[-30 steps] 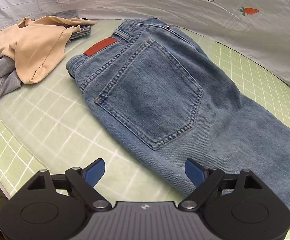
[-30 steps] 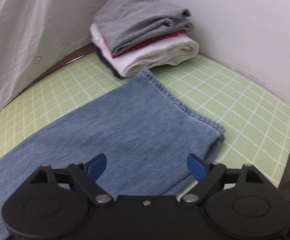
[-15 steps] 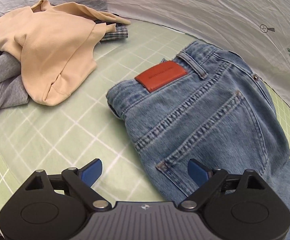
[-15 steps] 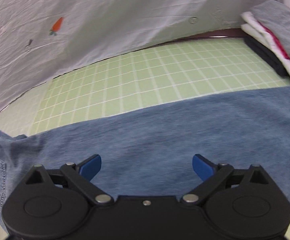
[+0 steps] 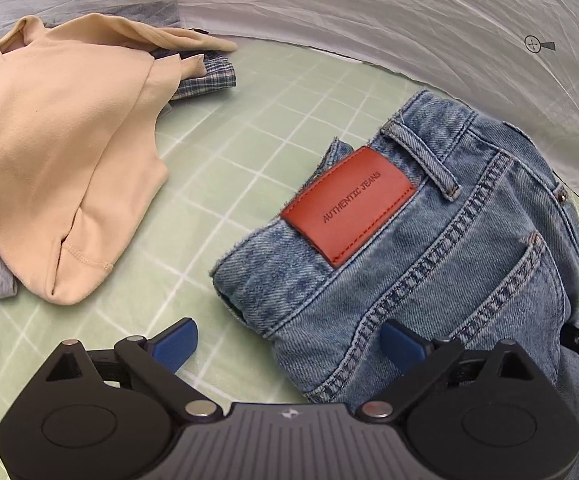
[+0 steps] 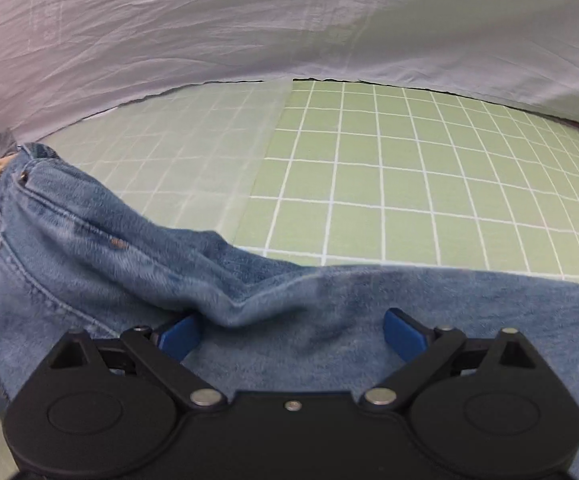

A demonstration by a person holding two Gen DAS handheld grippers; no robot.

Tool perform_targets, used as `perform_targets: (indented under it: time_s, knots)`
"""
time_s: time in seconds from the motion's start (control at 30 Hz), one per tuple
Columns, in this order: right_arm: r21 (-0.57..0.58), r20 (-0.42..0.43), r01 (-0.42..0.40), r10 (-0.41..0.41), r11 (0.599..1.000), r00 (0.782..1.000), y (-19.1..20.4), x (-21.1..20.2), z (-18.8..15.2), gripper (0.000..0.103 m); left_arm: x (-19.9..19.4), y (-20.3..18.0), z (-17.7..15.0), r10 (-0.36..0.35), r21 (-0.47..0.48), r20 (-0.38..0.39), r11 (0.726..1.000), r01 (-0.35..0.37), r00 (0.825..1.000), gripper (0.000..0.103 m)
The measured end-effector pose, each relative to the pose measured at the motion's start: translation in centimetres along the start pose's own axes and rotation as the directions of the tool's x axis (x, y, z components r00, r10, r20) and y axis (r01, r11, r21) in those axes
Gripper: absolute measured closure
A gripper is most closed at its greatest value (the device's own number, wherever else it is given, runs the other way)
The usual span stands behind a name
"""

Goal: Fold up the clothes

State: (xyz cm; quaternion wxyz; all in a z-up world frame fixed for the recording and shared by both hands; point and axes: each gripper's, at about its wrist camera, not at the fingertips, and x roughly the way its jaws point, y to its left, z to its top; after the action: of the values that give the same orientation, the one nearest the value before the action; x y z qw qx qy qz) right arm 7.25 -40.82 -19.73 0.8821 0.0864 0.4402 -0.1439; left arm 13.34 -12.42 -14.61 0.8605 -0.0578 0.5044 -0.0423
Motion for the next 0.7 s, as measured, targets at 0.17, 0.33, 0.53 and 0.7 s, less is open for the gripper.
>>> perform_targets:
  time_s: [0.17, 0.33, 0.53, 0.7]
  knots:
    - [-0.05, 0.033, 0.076, -0.074, 0.996, 0.997, 1.0, 1.5, 1.8, 0.0, 0.1, 0.4, 0.4, -0.016, -0.011, 0.006, 1.0, 0.016, 1.0, 0.003]
    - [-0.027, 0.023, 0.07, -0.069, 0.997, 0.997, 0.2, 0.9, 2.2, 0.001, 0.3, 0.0, 1.0, -0.002, -0.033, 0.003, 0.999, 0.003, 1.0, 0.0]
    - [0.096, 0.068, 0.074, -0.081, 0.993, 0.994, -3.7, -2.8, 2.0, 0.001, -0.7, -0.2, 1.2, -0.071, -0.075, 0.051, 0.994, 0.075, 0.996, 0.051]
    - [0.157, 0.039, 0.199, -0.207, 0.967, 0.978, -8.3, -5.6, 0.5, 0.001, -2.8, -2.0, 1.5, -0.097, -0.031, 0.123, 0.994, 0.101, 0.988, 0.087]
